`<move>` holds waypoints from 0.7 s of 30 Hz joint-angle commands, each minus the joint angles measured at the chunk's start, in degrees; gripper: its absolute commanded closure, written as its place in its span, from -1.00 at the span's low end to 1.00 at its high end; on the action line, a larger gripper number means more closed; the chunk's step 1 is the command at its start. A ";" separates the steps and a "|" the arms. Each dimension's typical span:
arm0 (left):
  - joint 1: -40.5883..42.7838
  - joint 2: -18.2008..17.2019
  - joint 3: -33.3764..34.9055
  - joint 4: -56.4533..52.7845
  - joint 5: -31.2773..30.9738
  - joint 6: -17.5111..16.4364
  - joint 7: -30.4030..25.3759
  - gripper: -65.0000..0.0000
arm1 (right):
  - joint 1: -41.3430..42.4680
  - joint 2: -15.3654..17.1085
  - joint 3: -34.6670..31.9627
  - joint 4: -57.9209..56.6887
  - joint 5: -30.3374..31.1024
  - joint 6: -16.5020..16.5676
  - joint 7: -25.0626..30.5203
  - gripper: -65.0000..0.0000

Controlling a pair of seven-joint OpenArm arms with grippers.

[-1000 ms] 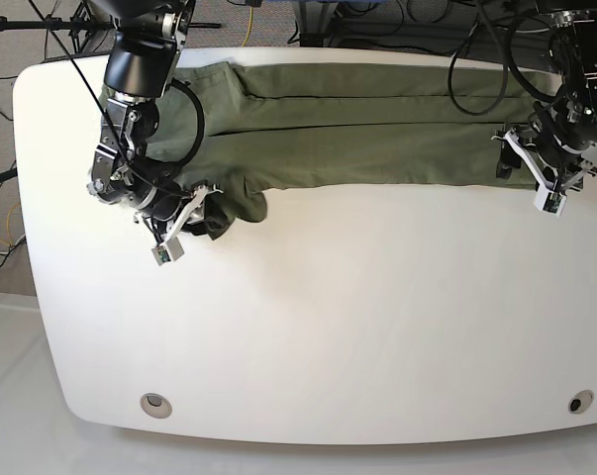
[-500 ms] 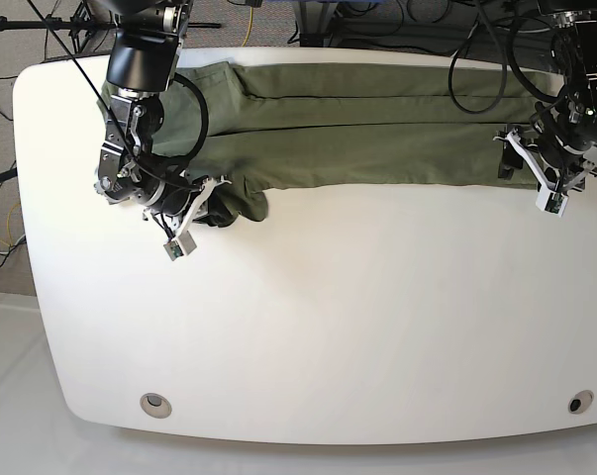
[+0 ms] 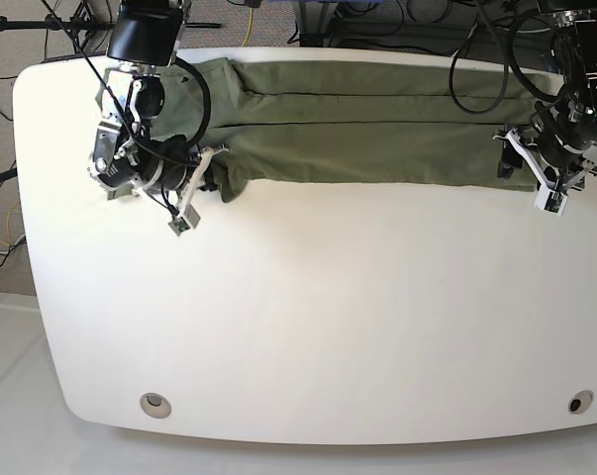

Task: Fold the T-shirt properly
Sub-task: 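Grasp the strip end with the right gripper and fold it inward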

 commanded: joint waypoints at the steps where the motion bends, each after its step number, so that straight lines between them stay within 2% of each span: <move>1: -0.46 -0.96 -0.45 0.99 -0.49 0.04 -1.26 -0.26 | -1.12 0.37 -0.05 4.49 2.40 0.30 -4.39 1.00; 6: -0.51 -0.90 -0.52 1.04 -0.59 0.06 -1.21 -0.26 | -2.62 0.33 -0.14 7.35 7.33 0.30 -8.27 1.00; 7: -0.60 -0.92 -0.54 1.05 -0.68 0.03 -1.27 -0.26 | -3.04 0.27 0.04 7.70 10.49 0.30 -9.89 1.00; 8: -0.69 -0.93 -0.55 1.06 -0.78 0.01 -1.33 -0.27 | -3.45 0.20 0.21 8.05 13.66 0.30 -9.89 1.00; 14: -0.93 -0.77 -0.67 1.12 -0.86 -0.05 -1.32 -0.27 | -4.12 0.27 0.27 7.98 22.26 0.30 -9.89 1.00; 18: -0.54 -1.09 -0.49 0.92 -0.81 -0.03 -1.29 -0.27 | -3.93 0.23 -0.08 6.66 25.63 0.30 -9.89 1.00; 21: -0.46 -1.12 -0.36 0.94 -0.82 0.03 -1.32 -0.27 | -4.16 0.21 -0.07 6.54 24.89 0.30 -9.89 1.00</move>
